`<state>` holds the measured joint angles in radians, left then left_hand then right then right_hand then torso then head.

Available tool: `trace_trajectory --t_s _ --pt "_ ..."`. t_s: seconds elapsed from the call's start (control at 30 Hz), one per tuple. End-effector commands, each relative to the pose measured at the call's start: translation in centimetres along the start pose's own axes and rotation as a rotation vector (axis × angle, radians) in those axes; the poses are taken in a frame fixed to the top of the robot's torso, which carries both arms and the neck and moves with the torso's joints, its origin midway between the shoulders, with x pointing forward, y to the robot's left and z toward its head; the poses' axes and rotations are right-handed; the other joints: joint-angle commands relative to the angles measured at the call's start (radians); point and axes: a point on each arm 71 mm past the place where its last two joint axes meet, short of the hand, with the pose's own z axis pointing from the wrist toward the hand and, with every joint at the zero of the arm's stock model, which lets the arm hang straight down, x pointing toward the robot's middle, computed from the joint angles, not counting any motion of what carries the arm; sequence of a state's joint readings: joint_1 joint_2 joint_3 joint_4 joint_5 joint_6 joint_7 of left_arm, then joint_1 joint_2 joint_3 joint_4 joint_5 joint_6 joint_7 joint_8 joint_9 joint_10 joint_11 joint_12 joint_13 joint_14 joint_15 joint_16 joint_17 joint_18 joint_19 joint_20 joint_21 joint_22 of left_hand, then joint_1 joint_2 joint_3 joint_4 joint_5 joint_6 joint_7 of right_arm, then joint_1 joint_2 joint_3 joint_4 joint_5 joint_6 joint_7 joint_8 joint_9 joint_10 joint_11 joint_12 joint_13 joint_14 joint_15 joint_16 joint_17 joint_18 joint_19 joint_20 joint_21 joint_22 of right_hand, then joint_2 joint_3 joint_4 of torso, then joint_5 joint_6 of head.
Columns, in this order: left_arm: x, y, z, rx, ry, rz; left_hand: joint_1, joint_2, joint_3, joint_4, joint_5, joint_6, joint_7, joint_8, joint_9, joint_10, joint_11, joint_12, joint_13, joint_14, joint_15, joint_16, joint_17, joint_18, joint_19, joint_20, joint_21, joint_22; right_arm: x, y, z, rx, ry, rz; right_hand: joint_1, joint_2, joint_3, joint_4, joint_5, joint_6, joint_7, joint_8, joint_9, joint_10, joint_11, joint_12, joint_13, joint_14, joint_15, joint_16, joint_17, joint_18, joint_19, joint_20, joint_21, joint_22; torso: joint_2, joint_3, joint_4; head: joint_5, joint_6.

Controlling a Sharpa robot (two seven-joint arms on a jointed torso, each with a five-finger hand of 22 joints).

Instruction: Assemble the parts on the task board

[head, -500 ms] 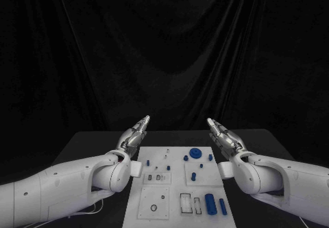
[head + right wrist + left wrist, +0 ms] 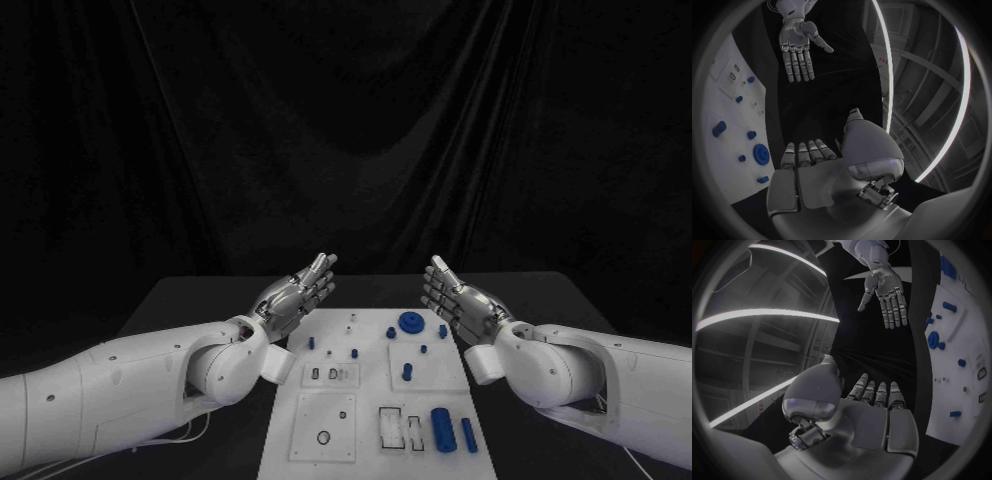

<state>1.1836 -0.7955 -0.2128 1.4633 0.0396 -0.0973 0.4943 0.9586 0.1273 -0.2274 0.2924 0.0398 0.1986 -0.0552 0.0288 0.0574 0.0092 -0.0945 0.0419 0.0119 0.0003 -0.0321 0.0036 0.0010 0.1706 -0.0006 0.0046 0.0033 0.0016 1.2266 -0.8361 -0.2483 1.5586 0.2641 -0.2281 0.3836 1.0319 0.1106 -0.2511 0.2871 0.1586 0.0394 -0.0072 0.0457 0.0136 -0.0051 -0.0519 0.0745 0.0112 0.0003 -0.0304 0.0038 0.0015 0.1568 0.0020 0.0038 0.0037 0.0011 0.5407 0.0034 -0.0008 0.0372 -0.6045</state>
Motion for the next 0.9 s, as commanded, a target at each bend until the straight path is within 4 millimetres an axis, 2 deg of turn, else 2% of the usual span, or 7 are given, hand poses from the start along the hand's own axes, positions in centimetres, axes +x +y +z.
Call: trace_trajectory --t_s 0.03,0.07,0.43,0.6,0.7,0.83,0.9 --pt "0.6 -0.4 0.1 0.022 0.093 -0.067 0.014 0.0 -0.008 -0.002 0.006 0.003 -0.004 0.004 -0.002 0.001 -0.01 0.006 0.001 0.0 -0.075 -0.004 -0.001 0.001 0.001 -0.009 -0.003 -0.002 0.2 -0.1 0.0 0.032 0.043 0.047 0.006 -0.007 0.0 0.006 0.002 0.007 0.002 0.004 0.001 0.001 0.003 0.003 0.002 0.0 -0.052 -0.004 -0.002 0.001 -0.002 0.0 -0.004 -0.001 0.0 0.0 0.0001 0.0 0.0" --pt "-0.2 -1.3 0.0 0.155 -0.004 -0.013 0.014 0.0 -0.008 -0.002 0.006 0.003 -0.004 0.004 -0.002 0.001 -0.01 0.006 0.001 0.0 -0.075 -0.004 -0.001 0.001 0.001 -0.009 -0.003 -0.002 -0.9 0.2 -0.5 0.014 0.005 0.038 0.006 -0.008 0.0 0.006 0.002 0.007 0.003 0.004 0.001 0.001 0.004 0.003 0.002 0.0 -0.05 -0.004 -0.002 0.0 -0.002 0.001 -0.004 -0.001 0.002 -0.0003 -0.0014 -0.017 -0.021" --pt "-0.5 -1.4 -0.1 0.169 -0.017 -0.006 0.038 0.021 -0.028 -0.001 0.007 -0.012 -0.028 -0.001 -0.014 0.0 -0.033 0.005 0.001 0.0 -0.102 -0.004 -0.001 -0.012 0.001 -0.051 -0.003 -0.002 -1.0 0.3 -0.5 0.014 0.009 0.039 0.004 -0.008 0.001 0.006 -0.001 0.008 0.007 0.005 0.002 0.001 0.008 0.004 0.002 0.0 -0.045 -0.004 -0.002 -0.003 -0.002 0.003 -0.004 -0.001 0.002 -0.0003 -0.0008 -0.015 -0.031" --pt "-0.8 -1.5 -0.2 0.179 -0.031 0.002 0.046 0.026 -0.032 -0.002 0.007 -0.018 -0.038 -0.003 -0.018 -0.001 -0.043 0.004 0.0 0.0 -0.107 -0.004 -0.001 -0.014 0.001 -0.056 -0.003 -0.002 -1.1 0.3 -0.5 0.012 0.008 0.039 0.005 -0.008 0.002 0.005 0.002 0.009 0.01 0.005 0.002 0.001 0.011 0.005 0.002 0.0 -0.042 -0.004 -0.002 -0.005 -0.002 0.004 -0.004 -0.001 0.002 -0.0003 -0.0005 -0.013 -0.04" --pt "-0.9 -1.6 -0.3 0.186 -0.056 0.018 0.06 0.031 -0.041 -0.001 0.008 -0.024 -0.051 -0.004 -0.024 -0.002 -0.055 0.003 0.0 0.0 -0.103 -0.004 -0.001 -0.004 0.001 -0.018 -0.003 -0.002 -1.2 0.4 -0.5 0.009 0.01 0.036 0.009 -0.011 0.004 0.005 0.008 0.01 0.016 0.006 0.002 0.002 0.018 0.006 0.002 0.0 -0.036 -0.004 -0.002 -0.008 -0.002 0.007 -0.004 -0.001 0.002 -0.0002 -0.0013 -0.01 -0.048" --pt "-1.3 -1.7 -0.5 0.196 -0.111 0.054 0.072 0.032 -0.043 -0.003 0.011 -0.023 -0.054 -0.004 -0.027 -0.003 -0.058 0.004 0.0 0.0 -0.102 -0.004 -0.001 0.0 0.001 0.002 -0.003 -0.002 -1.2 1.0 -0.5 -0.013 0.017 -0.032 0.04 -0.027 0.019 0.003 0.034 0.022 0.055 0.015 0.005 0.004 0.06 0.015 0.004 0.0 0.008 -0.004 -0.002 -0.029 -0.002 0.031 -0.004 -0.001 0.002 -0.0002 -0.0011 -0.009 -0.06" --pt "-1.5 -1.8 -0.6 0.203 -0.135 0.078 0.079 0.033 -0.043 -0.002 0.012 -0.019 -0.049 -0.003 -0.028 -0.003 -0.05 0.006 0.0 0.0 -0.104 -0.004 -0.001 0.002 0.001 0.005 -0.003 -0.002 -1.3 1.8 -0.4 -0.039 0.038 -0.124 0.091 -0.041 0.034 -0.004 0.088 0.03 0.085 0.022 0.006 0.005 0.095 0.021 0.005 0.0 0.057 -0.004 -0.002 -0.033 -0.002 0.077 -0.004 -0.001 0.003 0.0003 -0.001 -0.012 -0.07"
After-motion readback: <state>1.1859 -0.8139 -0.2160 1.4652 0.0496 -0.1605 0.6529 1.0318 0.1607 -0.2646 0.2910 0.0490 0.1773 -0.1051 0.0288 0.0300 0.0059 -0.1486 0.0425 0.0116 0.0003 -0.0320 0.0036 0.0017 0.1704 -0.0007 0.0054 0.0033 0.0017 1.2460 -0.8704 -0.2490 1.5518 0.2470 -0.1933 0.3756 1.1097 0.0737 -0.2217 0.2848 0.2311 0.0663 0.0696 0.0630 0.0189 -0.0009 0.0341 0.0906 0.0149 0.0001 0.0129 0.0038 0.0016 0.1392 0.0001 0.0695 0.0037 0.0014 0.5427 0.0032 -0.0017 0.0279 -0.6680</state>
